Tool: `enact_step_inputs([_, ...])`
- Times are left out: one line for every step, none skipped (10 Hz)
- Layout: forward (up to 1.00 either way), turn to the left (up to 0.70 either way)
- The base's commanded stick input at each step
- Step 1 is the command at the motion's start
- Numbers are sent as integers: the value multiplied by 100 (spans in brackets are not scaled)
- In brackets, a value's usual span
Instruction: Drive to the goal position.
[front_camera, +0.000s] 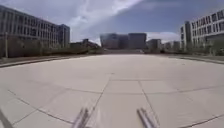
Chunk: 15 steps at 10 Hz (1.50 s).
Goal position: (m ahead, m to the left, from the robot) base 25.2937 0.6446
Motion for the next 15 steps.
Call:
enact_step_inputs([50, 0])
enact_step_inputs([50, 0])
enact_step_inputs([50, 0])
enact_step_inputs([50, 0])
enact_step_inputs([50, 0])
enact_step_inputs([50, 0])
enact_step_inputs([50, 0])
enact_step_inputs([50, 0])
enact_step_inputs([50, 0])
enact_step_inputs([50, 0])
enact_step_inputs([50, 0])
enact_step_inputs([50, 0])
enact_step_inputs([50, 0])
enact_step_inputs([50, 0])
enact_step_inputs([50, 0])
